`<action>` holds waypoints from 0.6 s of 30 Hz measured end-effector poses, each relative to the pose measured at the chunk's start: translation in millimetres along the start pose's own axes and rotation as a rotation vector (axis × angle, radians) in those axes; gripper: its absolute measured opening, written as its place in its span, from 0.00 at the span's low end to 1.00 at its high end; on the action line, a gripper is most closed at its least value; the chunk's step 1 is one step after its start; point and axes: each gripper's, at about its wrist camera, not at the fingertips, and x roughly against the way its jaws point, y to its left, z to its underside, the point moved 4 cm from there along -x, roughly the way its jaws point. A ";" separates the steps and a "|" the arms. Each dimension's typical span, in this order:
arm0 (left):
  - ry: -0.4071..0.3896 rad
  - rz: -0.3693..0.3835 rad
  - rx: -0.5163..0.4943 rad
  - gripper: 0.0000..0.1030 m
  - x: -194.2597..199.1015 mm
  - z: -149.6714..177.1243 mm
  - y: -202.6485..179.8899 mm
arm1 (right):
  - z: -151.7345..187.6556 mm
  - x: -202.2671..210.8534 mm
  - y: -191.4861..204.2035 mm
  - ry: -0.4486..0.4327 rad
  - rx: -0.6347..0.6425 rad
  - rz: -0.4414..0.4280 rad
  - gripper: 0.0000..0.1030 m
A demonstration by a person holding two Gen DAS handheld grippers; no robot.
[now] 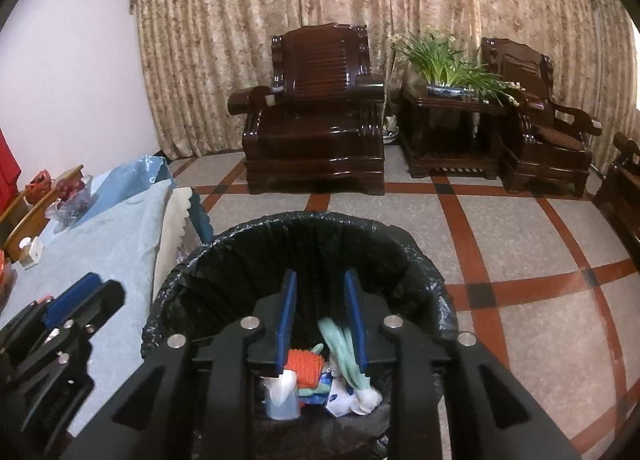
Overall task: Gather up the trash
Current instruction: 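Carry the paper cup and green glove over the bin and release both, then return both tools to the table and grasp the white tissue with the right gripper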
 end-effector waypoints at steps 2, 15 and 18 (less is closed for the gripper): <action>-0.003 -0.038 0.010 0.36 10.1 4.7 16.2 | 2.4 0.2 4.1 0.005 -0.008 -0.010 0.24; -0.058 -0.426 0.191 0.64 131.5 46.9 191.0 | 24.9 22.0 143.9 0.003 0.150 -0.211 0.30; -0.085 -0.534 0.248 0.69 166.0 53.3 232.6 | 37.5 22.7 189.9 0.007 0.193 -0.257 0.31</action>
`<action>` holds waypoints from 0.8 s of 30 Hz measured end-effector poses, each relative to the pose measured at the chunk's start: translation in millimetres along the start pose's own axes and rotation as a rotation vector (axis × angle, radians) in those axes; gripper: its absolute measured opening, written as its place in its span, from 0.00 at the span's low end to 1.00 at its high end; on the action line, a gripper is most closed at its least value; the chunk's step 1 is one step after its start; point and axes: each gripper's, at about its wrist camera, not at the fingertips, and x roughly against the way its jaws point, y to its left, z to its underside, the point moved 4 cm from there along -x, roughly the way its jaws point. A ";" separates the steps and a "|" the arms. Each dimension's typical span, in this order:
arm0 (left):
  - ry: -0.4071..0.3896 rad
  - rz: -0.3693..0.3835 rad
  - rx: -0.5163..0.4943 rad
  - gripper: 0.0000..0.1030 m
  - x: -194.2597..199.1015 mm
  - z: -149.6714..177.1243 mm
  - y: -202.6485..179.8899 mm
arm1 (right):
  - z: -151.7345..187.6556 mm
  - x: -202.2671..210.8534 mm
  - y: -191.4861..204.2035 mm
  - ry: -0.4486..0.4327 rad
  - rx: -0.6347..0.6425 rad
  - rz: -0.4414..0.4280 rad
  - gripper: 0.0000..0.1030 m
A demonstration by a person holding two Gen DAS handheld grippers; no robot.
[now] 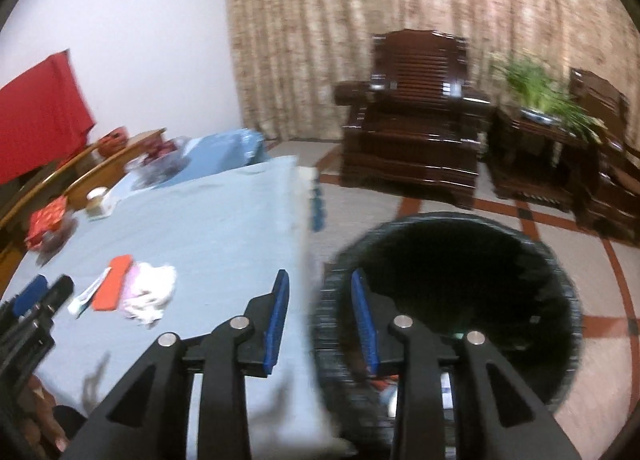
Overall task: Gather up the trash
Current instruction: 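Return both tools to the table and grasp the white tissue with the right gripper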
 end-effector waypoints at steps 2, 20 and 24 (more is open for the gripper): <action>-0.007 -0.044 0.031 0.72 4.8 -2.1 23.6 | 2.9 -7.4 27.7 0.009 0.018 -0.031 0.31; 0.063 -0.178 0.095 0.94 -28.2 17.8 137.5 | 34.8 -84.5 180.8 0.125 0.191 -0.199 0.39; 0.086 -0.158 0.130 0.94 -48.3 24.5 153.9 | 37.2 -105.1 192.7 0.153 0.199 -0.200 0.39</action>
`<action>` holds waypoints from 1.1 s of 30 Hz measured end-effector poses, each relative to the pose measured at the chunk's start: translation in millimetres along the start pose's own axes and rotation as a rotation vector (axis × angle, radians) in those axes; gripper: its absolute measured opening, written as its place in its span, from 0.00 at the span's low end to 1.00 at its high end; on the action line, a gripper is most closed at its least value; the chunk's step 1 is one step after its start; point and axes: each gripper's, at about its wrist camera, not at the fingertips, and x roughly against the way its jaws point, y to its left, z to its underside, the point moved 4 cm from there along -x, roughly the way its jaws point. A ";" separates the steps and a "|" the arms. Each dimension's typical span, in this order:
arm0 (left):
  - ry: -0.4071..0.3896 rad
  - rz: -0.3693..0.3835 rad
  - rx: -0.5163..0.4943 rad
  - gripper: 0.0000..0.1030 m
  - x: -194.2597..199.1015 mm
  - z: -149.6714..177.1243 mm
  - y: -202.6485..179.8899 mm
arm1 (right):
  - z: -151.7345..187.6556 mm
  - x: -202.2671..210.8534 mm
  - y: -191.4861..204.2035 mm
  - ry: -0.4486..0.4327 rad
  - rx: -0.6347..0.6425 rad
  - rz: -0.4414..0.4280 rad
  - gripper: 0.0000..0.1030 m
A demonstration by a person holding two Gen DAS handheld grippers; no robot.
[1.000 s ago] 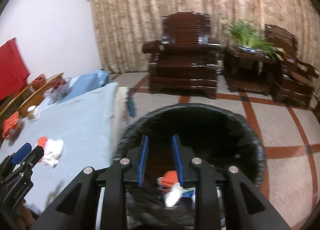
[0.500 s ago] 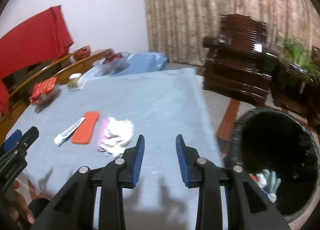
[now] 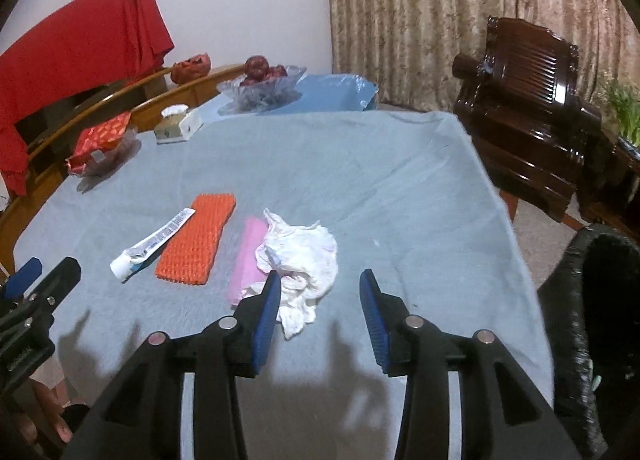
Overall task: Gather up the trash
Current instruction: 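Return both tools to the table and grasp the white tissue with the right gripper, then grasp the white toothpaste tube by its cap with the left gripper and lift it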
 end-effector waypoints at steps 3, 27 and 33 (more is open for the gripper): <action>0.016 -0.002 0.004 0.94 -15.2 2.0 6.8 | -1.9 -15.4 3.2 0.017 0.005 -0.002 0.40; 0.193 -0.026 0.045 0.93 -97.5 16.9 42.1 | -12.6 -47.4 23.1 0.045 0.037 -0.033 0.09; 0.272 -0.012 0.066 0.70 -114.1 19.4 47.0 | -12.9 -46.0 16.8 0.046 0.020 -0.021 0.09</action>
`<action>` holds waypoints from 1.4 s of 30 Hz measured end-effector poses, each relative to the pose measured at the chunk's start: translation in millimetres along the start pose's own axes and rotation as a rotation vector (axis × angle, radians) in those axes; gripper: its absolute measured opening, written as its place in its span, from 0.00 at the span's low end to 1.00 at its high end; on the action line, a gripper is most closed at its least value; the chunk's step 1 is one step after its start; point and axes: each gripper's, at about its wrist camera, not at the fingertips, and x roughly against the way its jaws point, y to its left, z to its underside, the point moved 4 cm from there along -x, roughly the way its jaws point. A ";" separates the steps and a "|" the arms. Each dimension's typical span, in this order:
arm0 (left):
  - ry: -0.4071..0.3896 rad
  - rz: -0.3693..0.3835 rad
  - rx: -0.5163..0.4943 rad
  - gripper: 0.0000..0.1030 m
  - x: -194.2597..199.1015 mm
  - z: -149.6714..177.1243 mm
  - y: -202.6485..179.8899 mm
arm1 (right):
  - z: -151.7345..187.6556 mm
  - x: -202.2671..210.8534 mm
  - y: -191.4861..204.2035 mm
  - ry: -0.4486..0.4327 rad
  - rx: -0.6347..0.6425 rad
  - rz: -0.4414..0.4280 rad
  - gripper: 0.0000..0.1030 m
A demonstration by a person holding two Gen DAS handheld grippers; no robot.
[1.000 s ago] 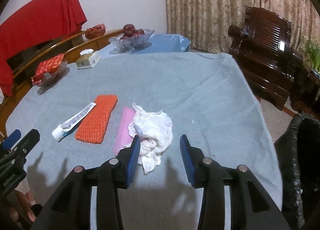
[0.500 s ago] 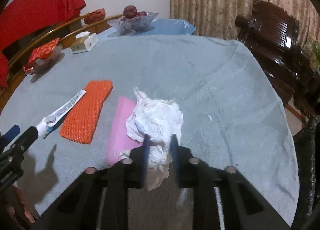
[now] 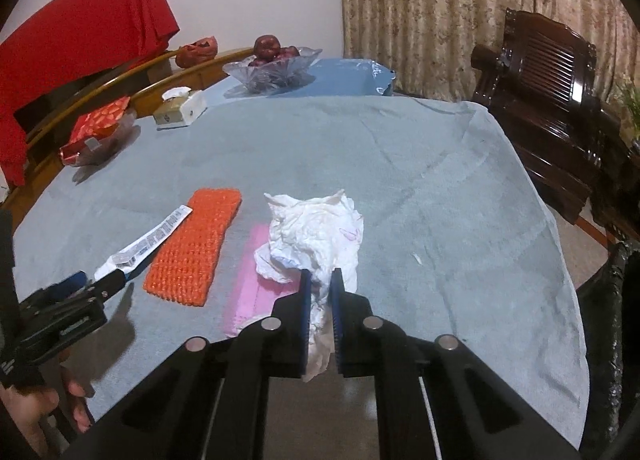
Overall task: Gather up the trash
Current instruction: 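Grasp the white toothpaste tube by its cap with the left gripper and lift it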
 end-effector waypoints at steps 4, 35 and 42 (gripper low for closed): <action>0.016 0.009 0.001 0.65 -5.5 -1.4 0.4 | 1.6 0.9 0.1 0.003 0.005 0.000 0.09; -0.139 0.131 -0.049 0.28 112.1 14.6 -47.5 | 5.4 62.2 -17.8 -0.064 -0.012 0.011 0.09; -0.066 0.167 -0.063 0.27 105.4 47.9 -56.1 | 14.0 79.2 -26.8 -0.076 -0.027 0.016 0.09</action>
